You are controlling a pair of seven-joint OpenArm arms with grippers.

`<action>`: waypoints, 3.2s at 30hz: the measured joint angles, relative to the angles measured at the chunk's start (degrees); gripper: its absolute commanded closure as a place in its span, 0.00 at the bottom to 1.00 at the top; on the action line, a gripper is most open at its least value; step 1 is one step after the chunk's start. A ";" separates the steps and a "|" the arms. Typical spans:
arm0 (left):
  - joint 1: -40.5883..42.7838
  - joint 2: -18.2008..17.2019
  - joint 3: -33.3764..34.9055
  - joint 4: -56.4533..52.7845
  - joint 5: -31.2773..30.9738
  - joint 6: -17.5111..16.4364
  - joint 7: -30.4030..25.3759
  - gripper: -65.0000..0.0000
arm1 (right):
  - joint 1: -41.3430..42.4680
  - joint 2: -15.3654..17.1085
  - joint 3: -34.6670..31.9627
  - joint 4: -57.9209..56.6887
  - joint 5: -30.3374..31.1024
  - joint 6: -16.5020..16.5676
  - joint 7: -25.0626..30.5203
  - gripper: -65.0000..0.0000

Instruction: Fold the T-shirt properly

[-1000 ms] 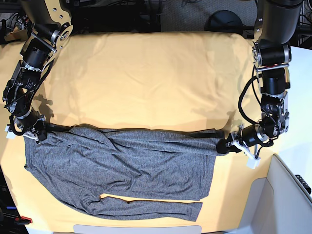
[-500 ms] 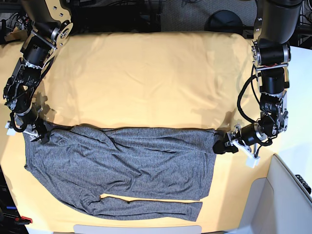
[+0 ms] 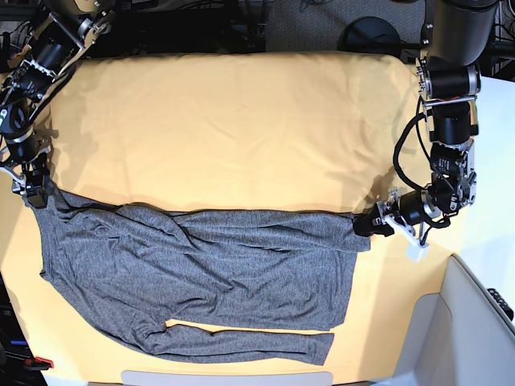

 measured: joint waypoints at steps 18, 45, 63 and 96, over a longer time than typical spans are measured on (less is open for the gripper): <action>0.46 0.09 0.00 0.00 0.02 0.00 0.04 0.63 | -0.11 -4.31 0.22 1.27 2.03 1.42 -0.04 0.38; 0.61 0.22 0.00 0.00 0.02 0.00 1.01 0.63 | 3.13 -9.25 -0.24 14.03 -4.55 -36.17 -0.33 0.37; 0.61 0.20 0.00 0.00 0.04 0.02 1.18 0.63 | 14.69 -7.58 -0.63 1.40 -17.27 -36.30 5.49 0.37; 0.61 0.09 0.00 0.00 0.04 0.00 1.18 0.63 | 19.23 -4.31 -3.15 -0.66 -23.15 -39.56 7.19 0.38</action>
